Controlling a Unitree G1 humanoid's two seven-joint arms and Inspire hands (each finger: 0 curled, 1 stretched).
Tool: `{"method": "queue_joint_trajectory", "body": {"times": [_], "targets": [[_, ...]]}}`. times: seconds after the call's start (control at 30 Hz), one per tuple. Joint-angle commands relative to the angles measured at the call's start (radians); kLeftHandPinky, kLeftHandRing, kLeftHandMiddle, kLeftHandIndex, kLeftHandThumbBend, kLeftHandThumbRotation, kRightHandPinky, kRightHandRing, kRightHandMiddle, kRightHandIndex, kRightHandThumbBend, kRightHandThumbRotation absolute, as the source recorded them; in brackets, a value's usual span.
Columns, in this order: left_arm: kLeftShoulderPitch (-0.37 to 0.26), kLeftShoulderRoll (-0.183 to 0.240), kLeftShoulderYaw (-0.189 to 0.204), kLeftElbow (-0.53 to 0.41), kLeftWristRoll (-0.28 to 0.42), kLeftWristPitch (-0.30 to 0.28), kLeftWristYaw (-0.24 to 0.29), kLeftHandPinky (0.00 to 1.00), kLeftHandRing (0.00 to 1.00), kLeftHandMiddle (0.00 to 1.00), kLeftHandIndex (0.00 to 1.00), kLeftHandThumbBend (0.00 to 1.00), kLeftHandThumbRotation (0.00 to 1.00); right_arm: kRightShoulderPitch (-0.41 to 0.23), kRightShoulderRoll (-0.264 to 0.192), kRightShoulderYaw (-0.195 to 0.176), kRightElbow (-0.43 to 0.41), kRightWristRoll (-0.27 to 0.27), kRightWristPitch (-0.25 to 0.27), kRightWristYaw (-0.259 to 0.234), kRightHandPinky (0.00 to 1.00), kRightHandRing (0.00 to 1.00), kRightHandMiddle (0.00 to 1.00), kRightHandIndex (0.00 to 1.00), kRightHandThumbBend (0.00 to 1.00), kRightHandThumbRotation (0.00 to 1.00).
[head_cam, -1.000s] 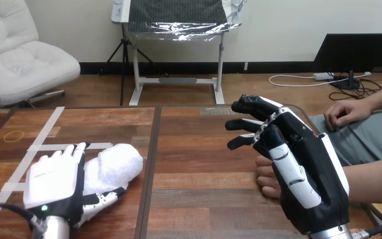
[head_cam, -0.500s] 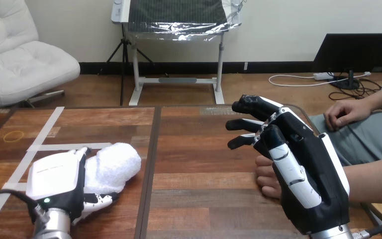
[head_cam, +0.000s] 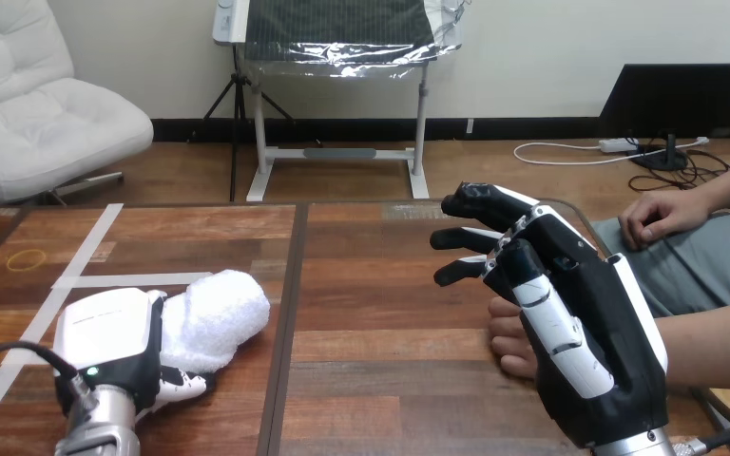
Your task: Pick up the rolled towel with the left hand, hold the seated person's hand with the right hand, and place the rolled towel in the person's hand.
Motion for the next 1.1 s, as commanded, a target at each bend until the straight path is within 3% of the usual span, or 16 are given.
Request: {"method": "queue_joint_trajectory", "body": {"times": [0.0, 0.57, 0.87, 1.07], "targets": [[-0.065, 0.032, -0.016, 0.029, -0.013, 0.006, -0.028, 0.62, 0.69, 0.74, 0.79, 0.77, 0.36, -0.059, -0.001, -0.018, -0.008, 0.005, -0.004, 0.004, 0.55, 0.69, 0.76, 0.72, 0.44, 0.55], [-0.090, 0.049, -0.051, 0.065, -0.022, 0.041, -0.074, 0.67, 0.76, 0.80, 0.83, 0.78, 0.47, -0.059, -0.012, -0.016, -0.012, 0.003, 0.004, 0.010, 0.55, 0.68, 0.76, 0.72, 0.43, 0.55], [-0.098, 0.058, -0.069, 0.084, -0.021, 0.049, -0.074, 0.68, 0.77, 0.80, 0.84, 0.79, 0.51, -0.060, -0.016, -0.016, -0.015, 0.003, 0.008, 0.013, 0.55, 0.68, 0.76, 0.71, 0.42, 0.55], [-0.101, 0.051, -0.058, 0.099, -0.048, 0.040, -0.044, 0.64, 0.72, 0.76, 0.80, 0.78, 0.48, -0.061, -0.017, -0.018, -0.013, -0.006, 0.004, 0.015, 0.55, 0.68, 0.76, 0.70, 0.41, 0.55]]}}
